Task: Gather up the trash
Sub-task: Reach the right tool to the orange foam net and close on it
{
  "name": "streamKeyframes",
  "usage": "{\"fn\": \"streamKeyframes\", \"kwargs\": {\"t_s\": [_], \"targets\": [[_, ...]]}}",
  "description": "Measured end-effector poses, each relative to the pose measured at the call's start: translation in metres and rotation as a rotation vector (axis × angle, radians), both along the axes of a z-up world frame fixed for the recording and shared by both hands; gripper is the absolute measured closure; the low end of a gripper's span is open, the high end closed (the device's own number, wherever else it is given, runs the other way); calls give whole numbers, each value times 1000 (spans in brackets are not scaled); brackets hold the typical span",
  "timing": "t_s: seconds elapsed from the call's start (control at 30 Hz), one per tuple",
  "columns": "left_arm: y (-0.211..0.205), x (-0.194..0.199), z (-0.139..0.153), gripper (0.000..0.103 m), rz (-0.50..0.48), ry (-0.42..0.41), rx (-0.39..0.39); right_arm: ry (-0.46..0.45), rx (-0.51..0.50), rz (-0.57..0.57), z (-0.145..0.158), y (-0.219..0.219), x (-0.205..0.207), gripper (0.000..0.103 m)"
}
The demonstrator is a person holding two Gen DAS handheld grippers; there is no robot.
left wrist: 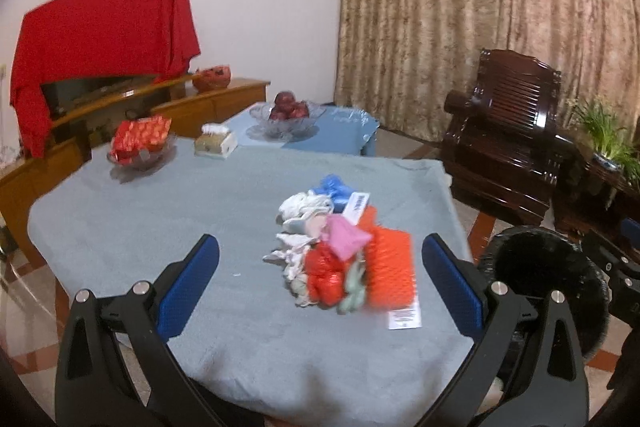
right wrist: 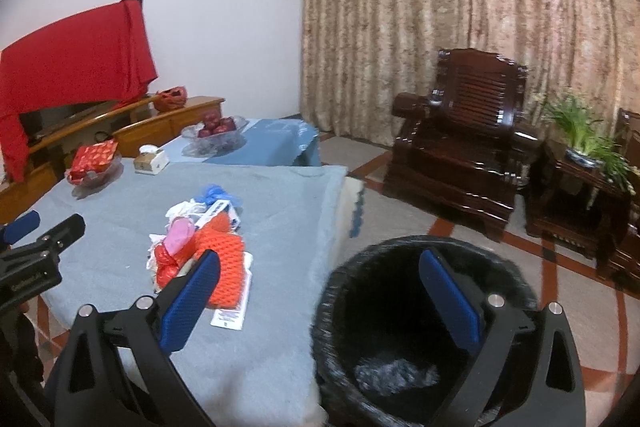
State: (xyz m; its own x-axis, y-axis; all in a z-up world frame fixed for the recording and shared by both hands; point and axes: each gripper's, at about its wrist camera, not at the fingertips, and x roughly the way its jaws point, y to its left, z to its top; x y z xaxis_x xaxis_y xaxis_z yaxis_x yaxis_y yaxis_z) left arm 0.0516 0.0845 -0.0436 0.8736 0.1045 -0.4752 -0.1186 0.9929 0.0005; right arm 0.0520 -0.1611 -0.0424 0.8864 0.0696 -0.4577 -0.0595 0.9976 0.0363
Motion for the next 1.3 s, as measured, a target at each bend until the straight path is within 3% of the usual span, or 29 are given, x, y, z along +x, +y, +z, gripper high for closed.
{"fn": "streamKeyframes", "kwargs": {"t_s": [0.33,0.6,0.8,0.93,1.0,1.03,1.07,1.17,1.3], "targets": [[38,51,-54,5,37,49,47,113,23,119,-61,64,78,20],[62,77,-79,5,43,91,15,213,-21,184,-108,106,121,20],[73,91,-94,5,46,110,-2,272,-30,224,-128,115,140,32],[76,97,-101,5,52,132,-11,294,5,305,-131,118,142,61],[76,98,-101,5,51,137,-14,283,-6,304,-131,120,140,74],[74,98,-100,5,49,138,-15,280,-4,301,-131,119,141,87],[73,98,-100,5,46,137,-16,284,14,292,-129,114,142,93],[69,98,-97,5,38,139,-13,296,76,295,-126,101,145,101],[61,96,-94,5,27,138,-13,271,114,288,-115,86,140,102]]}}
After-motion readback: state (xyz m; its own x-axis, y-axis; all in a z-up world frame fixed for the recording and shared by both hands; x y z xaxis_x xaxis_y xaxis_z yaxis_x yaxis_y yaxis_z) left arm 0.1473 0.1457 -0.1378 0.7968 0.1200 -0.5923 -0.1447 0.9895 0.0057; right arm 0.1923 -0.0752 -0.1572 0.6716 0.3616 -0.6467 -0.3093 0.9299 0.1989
